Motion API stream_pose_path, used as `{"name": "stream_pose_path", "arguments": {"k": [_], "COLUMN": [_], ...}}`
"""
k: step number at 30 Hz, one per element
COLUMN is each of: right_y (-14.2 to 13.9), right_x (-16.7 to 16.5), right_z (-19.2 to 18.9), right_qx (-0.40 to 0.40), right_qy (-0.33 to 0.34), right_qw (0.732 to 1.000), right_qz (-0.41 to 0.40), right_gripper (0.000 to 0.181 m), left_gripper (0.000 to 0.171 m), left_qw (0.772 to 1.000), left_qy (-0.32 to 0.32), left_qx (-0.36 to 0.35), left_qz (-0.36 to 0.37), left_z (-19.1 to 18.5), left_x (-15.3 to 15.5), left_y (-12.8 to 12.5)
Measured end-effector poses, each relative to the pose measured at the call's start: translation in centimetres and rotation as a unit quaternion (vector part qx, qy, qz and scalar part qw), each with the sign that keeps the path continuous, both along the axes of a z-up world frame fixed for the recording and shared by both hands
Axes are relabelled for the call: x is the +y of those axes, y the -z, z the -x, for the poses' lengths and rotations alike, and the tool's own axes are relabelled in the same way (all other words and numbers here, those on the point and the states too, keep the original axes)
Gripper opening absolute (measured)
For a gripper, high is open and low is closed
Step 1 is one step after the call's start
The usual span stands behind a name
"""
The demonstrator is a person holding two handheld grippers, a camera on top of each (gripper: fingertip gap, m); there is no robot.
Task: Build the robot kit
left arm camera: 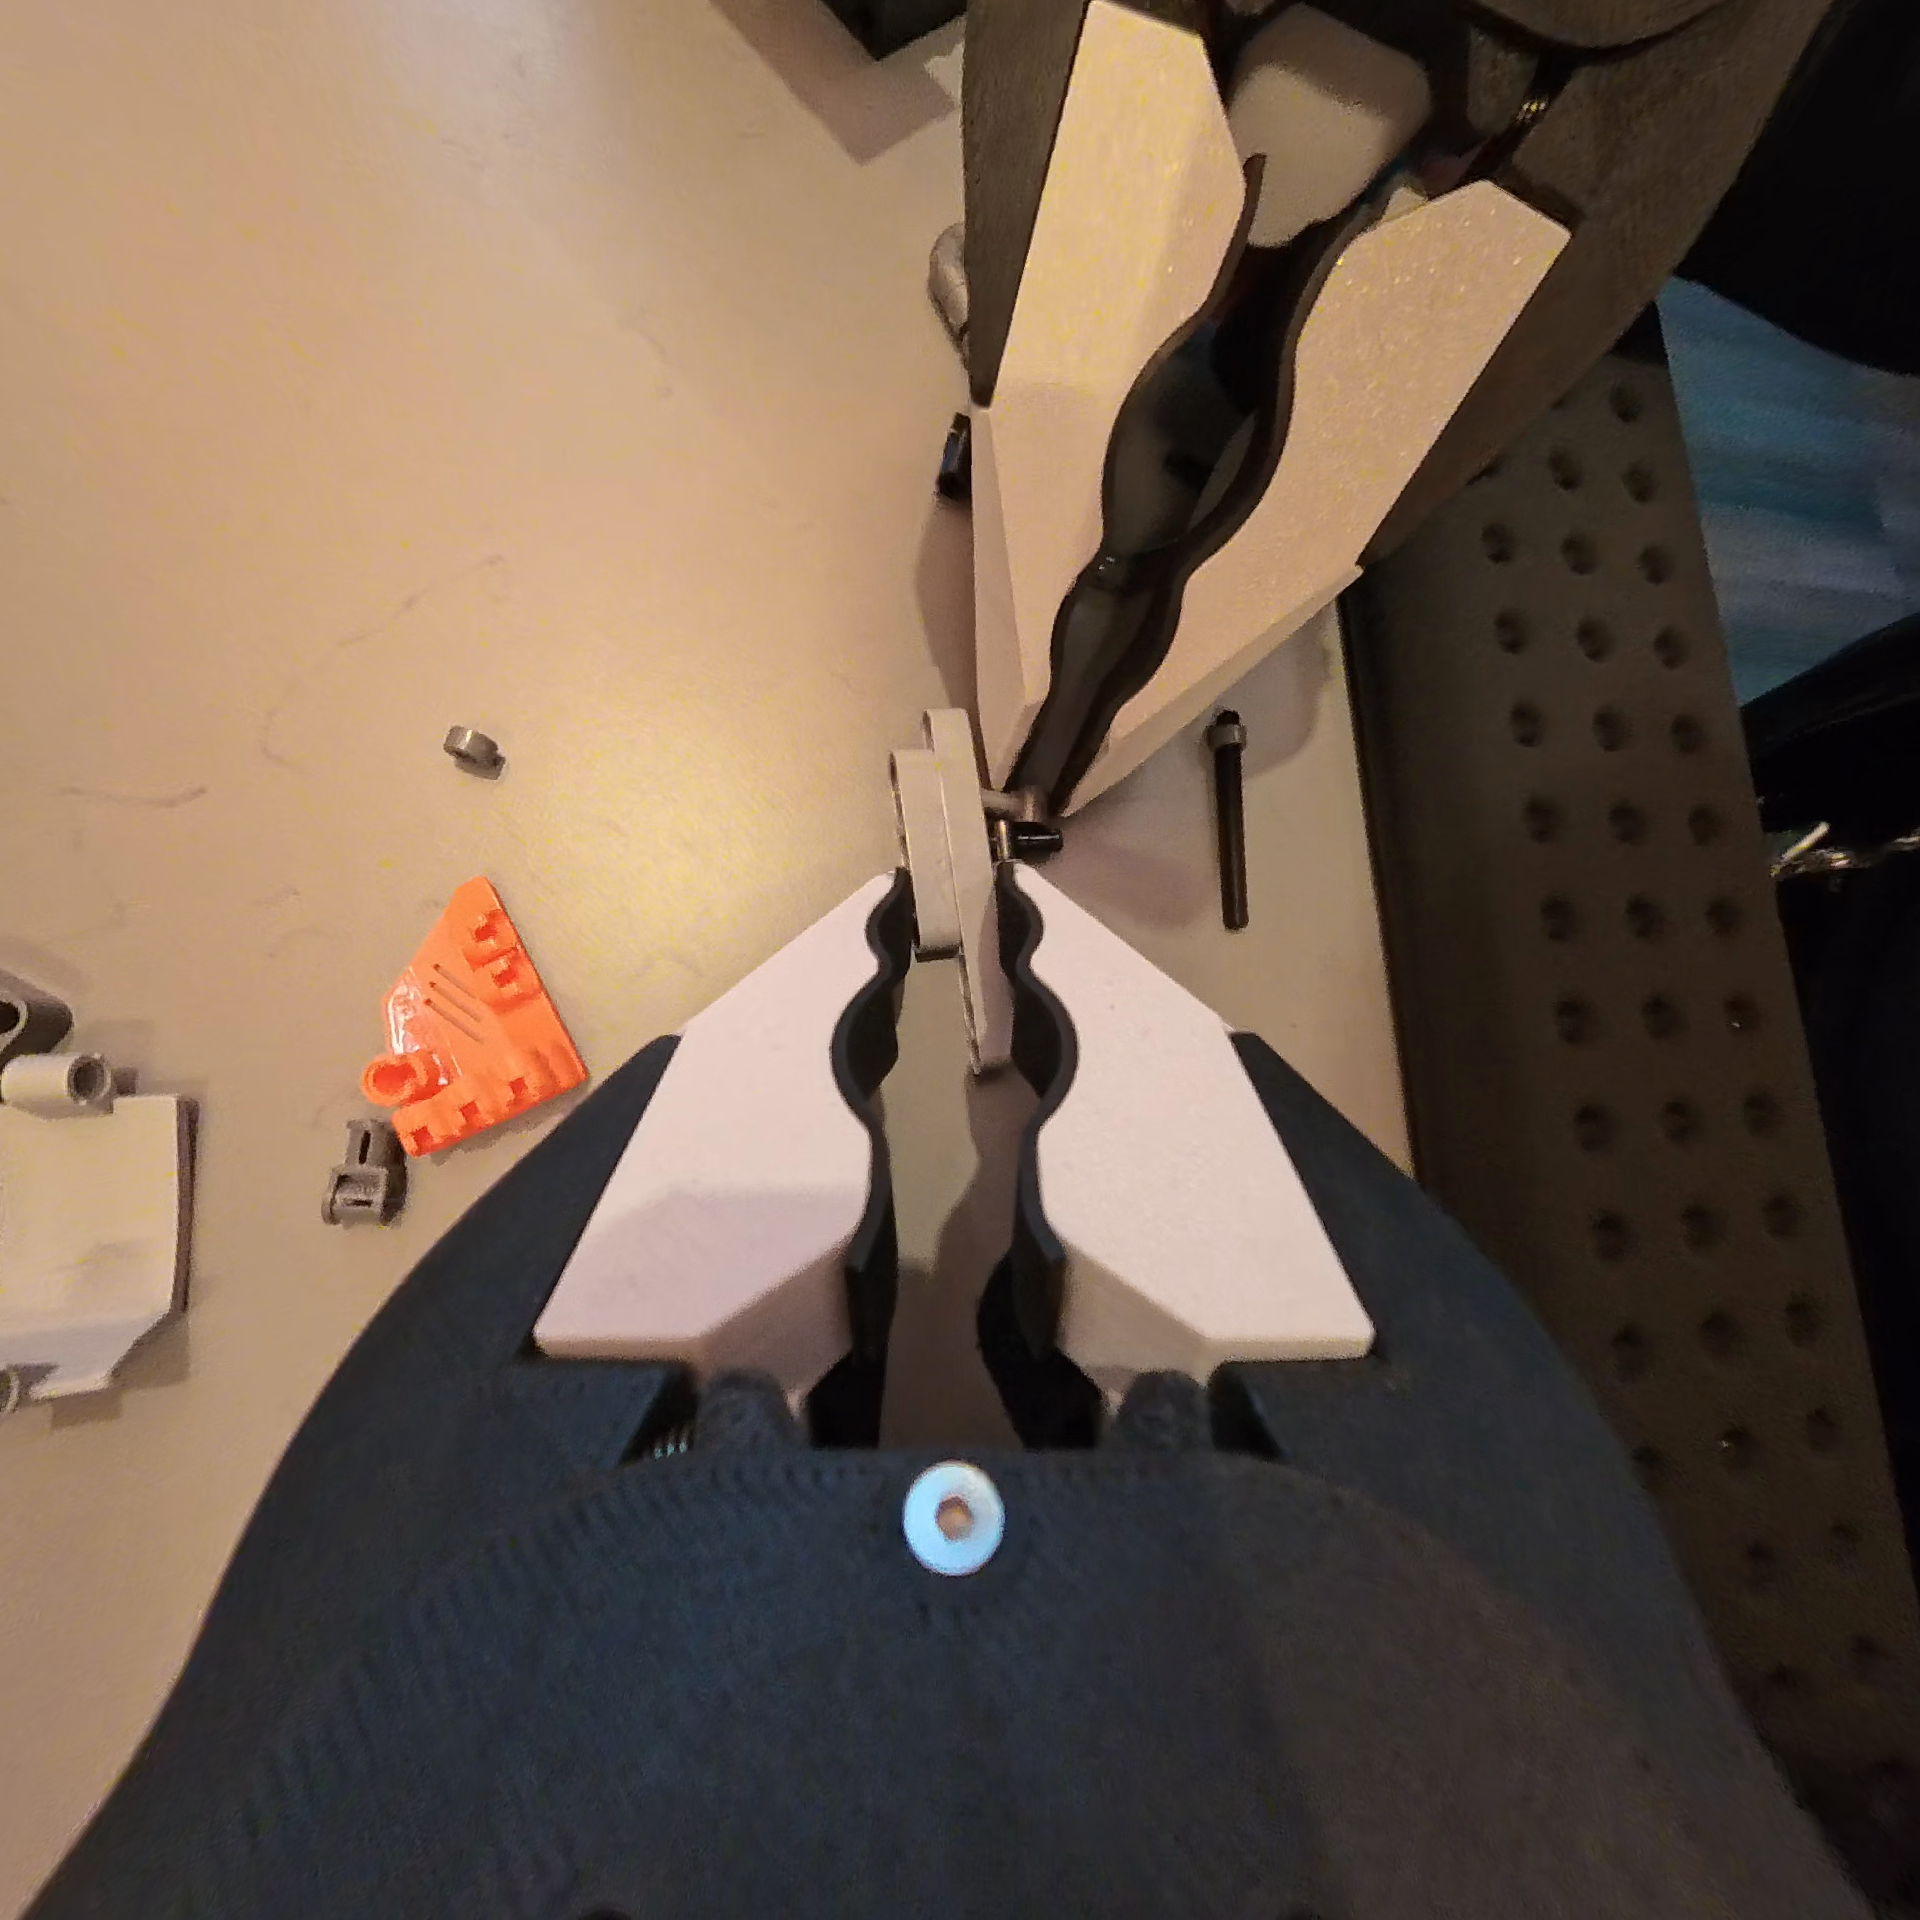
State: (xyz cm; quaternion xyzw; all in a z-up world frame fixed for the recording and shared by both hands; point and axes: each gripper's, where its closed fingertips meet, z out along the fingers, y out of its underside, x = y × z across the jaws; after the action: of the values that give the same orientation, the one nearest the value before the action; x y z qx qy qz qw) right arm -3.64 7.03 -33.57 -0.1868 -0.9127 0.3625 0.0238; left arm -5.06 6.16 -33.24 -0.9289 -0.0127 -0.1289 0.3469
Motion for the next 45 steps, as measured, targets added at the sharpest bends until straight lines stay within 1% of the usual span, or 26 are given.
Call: {"name": "stream_pose_path", "arguments": {"k": [5, 9, 15, 18, 22, 25, 27, 30, 34, 45], "right_y": [0.01, 0.01, 0.00, 0.01, 0.01, 0.04, 0.04, 0.05, 0.06, 0.06], "right_x": [-0.02, -0.01, 0.01, 0.04, 0.22, 0.27, 0.27, 0.28, 0.27, 0.34], "right_z": [-0.02, 0.04, 0.10, 0.03, 0.00, -0.05, -0.05, -0.04, -0.05, -0.10], "right_qx": [0.003, 0.001, 0.000, 0.007, 0.018, 0.041, 0.049, 0.061, 0.052, 0.024], "right_qy": [-0.005, -0.003, 0.008, 0.013, 0.033, 0.046, 0.052, 0.046, 0.036, -0.023], "right_qw": [1.000, 1.000, 1.000, 1.000, 0.999, 0.998, 0.997, 0.997, 0.998, 0.999], "right_qz": [-0.002, 0.000, 0.002, 0.000, -0.005, -0.013, -0.013, -0.018, -0.012, -0.012], "right_gripper": [0.005, 0.005, 0.004, 0.004, 0.004, 0.004, 0.004, 0.004, 0.004, 0.004], "left_gripper": [0.014, 0.016, 0.014, 0.013, 0.013, 0.013, 0.013, 0.013, 0.013, 0.013], "left_qw": [1.000, 1.000, 0.999, 0.999, 0.999, 0.999, 0.999, 0.999, 0.999, 0.999], "left_qy": [0.017, 0.025, 0.033, 0.030, 0.030, 0.030, 0.027, 0.028, 0.028, 0.026], "left_qx": [-0.002, -0.012, -0.024, -0.035, -0.032, -0.030, -0.040, -0.039, -0.040, -0.038], "left_qz": [0.012, 0.015, 0.024, 0.024, 0.018, 0.017, 0.013, 0.012, 0.011, 0.008], "left_z": [0.20, 0.15, 0.35, 0.30, 0.25, 0.18, 0.16, 0.15, 0.13, 0.09], "left_x": [0.26, 0.40, 0.57, 0.61, 0.72, 0.79, 0.82, 0.83, 0.85, 0.89], "left_y": [0.01, 0.02, 0.07, 0.07, 0.09, 0.09, 0.09, 0.08, 0.09, 0.09]}}
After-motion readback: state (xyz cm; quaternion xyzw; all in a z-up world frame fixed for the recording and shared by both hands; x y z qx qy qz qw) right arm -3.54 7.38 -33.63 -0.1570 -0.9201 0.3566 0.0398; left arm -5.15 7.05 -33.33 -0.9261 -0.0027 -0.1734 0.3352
